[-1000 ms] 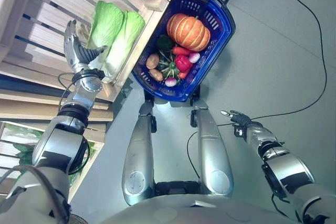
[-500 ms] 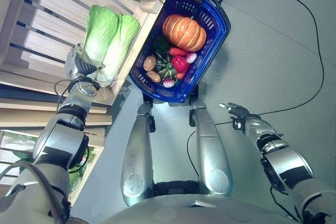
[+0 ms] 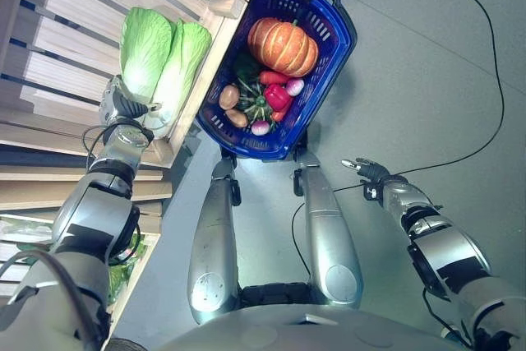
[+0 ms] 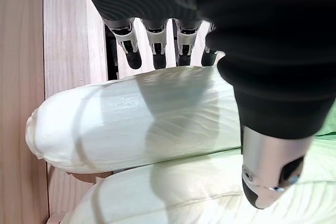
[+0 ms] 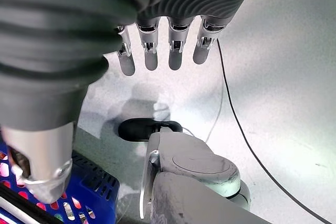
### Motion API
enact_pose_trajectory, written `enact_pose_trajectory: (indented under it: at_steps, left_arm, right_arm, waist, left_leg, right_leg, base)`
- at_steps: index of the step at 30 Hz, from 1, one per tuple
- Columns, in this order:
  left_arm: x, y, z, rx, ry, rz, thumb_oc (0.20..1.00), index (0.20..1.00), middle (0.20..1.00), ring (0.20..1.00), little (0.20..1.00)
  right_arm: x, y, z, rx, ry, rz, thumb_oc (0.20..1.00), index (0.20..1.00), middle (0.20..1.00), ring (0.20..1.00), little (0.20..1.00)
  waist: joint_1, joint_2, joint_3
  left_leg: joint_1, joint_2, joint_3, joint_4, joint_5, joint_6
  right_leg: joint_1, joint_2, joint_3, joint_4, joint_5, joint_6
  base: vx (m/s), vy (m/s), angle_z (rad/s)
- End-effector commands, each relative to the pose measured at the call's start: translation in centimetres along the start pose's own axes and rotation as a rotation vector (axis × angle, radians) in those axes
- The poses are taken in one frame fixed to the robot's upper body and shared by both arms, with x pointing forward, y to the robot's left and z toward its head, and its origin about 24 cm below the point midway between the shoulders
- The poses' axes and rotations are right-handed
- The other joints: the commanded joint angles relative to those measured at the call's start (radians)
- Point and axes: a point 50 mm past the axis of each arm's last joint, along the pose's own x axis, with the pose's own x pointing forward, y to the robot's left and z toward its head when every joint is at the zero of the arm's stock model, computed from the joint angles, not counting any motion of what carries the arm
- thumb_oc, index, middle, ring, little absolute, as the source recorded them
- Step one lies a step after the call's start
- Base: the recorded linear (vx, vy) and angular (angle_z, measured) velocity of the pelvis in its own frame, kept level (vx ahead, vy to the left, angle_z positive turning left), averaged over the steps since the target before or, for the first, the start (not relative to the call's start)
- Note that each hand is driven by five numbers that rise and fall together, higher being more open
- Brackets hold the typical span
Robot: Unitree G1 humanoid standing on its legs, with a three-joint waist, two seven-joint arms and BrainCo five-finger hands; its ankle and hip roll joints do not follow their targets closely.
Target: Pick up fruits and vegetables into the basket
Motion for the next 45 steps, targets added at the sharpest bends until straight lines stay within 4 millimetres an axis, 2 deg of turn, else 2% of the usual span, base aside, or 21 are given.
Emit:
enact_pose_trajectory:
  at_steps: [1, 9, 10, 11, 27, 42, 43, 44, 45]
  left_arm:
    - [-0.2, 0.5, -2.8, 0.016, 0.123, -0.003, 1.0, 1.0, 1.0, 1.0, 1.0]
    - [-0.2, 0.6, -3.4, 0.017, 0.18, -0.018, 1.0, 1.0, 1.0, 1.0, 1.0]
    - [-0.2, 0.6, -3.4, 0.016, 0.185, -0.02, 0.573, 0.573, 0.573, 0.573, 0.573]
    - [-0.2, 0.6, -3.4, 0.019, 0.185, -0.025, 0.2, 0.2, 0.2, 0.2, 0.2]
    - [-0.3, -0.1, -3.2, 0.03, 0.173, -0.096, 0.2, 0.2, 0.2, 0.2, 0.2]
    - [-0.7, -0.7, -3.6, -0.085, 0.182, -0.115, 0.2, 0.2, 0.2, 0.2, 0.2]
    - [-0.7, -0.7, -3.5, -0.086, 0.178, -0.1, 0.235, 0.235, 0.235, 0.235, 0.235]
    - [-0.6, -0.6, -3.4, -0.083, 0.173, -0.084, 0.589, 0.589, 0.589, 0.589, 0.589]
    - [-0.6, -0.6, -3.3, -0.073, 0.168, -0.077, 0.9, 0.9, 0.9, 0.9, 0.9]
  right_arm:
    - [-0.3, -1.0, -1.7, -0.005, 0.055, -0.012, 1.0, 1.0, 1.0, 1.0, 1.0]
    - [-0.2, -0.8, -1.3, -0.004, 0.047, -0.008, 1.0, 1.0, 1.0, 1.0, 1.0]
    - [-0.2, -0.8, -1.3, -0.005, 0.047, -0.007, 1.0, 1.0, 1.0, 1.0, 1.0]
    - [-0.2, -0.8, -1.2, -0.006, 0.046, -0.006, 1.0, 1.0, 1.0, 1.0, 1.0]
    - [-0.1, -0.7, -0.9, 0.003, 0.038, -0.001, 1.0, 1.0, 1.0, 1.0, 1.0]
    - [-0.1, -0.8, -0.7, 0.01, 0.029, -0.001, 1.0, 1.0, 1.0, 1.0, 1.0]
    - [-0.1, -0.8, -0.6, 0.01, 0.031, 0.0, 1.0, 1.0, 1.0, 1.0, 1.0]
    - [-0.1, -0.8, -0.5, 0.009, 0.033, 0.0, 1.0, 1.0, 1.0, 1.0, 1.0]
    - [-0.1, -0.7, -0.5, 0.008, 0.035, 0.001, 1.0, 1.0, 1.0, 1.0, 1.0]
  waist:
    - [0.005, -0.03, -0.029]
    - [0.005, -0.036, -0.029]
    - [0.005, -0.037, -0.029]
    - [0.005, -0.038, -0.029]
    - [0.006, -0.044, -0.029]
    - [0.008, -0.034, -0.029]
    - [0.009, -0.035, -0.029]
    - [0.009, -0.036, -0.029]
    - [0.01, -0.037, -0.029]
  left_leg:
    - [-0.06, -0.044, 0.002, 0.099, -0.078, 0.016]
    - [-0.066, -0.042, 0.003, 0.096, -0.074, 0.014]
    - [-0.067, -0.041, 0.003, 0.096, -0.073, 0.013]
    - [-0.068, -0.041, 0.003, 0.096, -0.073, 0.013]
    - [-0.064, -0.042, 0.005, 0.079, -0.067, 0.011]
    - [-0.046, -0.043, 0.009, 0.064, -0.062, 0.008]
    - [-0.046, -0.042, 0.008, 0.064, -0.061, 0.007]
    - [-0.046, -0.042, 0.009, 0.064, -0.061, 0.008]
    - [-0.047, -0.041, 0.009, 0.063, -0.061, 0.008]
  right_leg:
    - [0.009, 0.034, -0.041, 0.028, -0.056, -0.007]
    - [0.002, 0.037, -0.044, 0.027, -0.055, -0.007]
    - [0.002, 0.037, -0.044, 0.027, -0.055, -0.007]
    - [0.0, 0.038, -0.044, 0.029, -0.055, -0.007]
    - [0.008, 0.039, -0.049, 0.007, -0.047, -0.005]
    - [0.023, 0.037, -0.052, -0.003, -0.045, -0.004]
    - [0.023, 0.036, -0.052, -0.003, -0.045, -0.004]
    - [0.022, 0.037, -0.052, -0.001, -0.046, -0.004]
    - [0.021, 0.037, -0.053, -0.001, -0.046, -0.004]
  base:
    - [0.0, 0.0, 0.0]
    - [0.0, 0.0, 0.0]
    - [-0.01, 0.002, -0.05]
    - [-0.01, 0.004, -0.04]
    - [0.0, -0.001, -0.01]
    - [0.0, 0.0, 0.0]
    - [0.0, 0.0, 0.0]
    - [0.0, 0.0, 0.0]
    - [0.0, 0.0, 0.0]
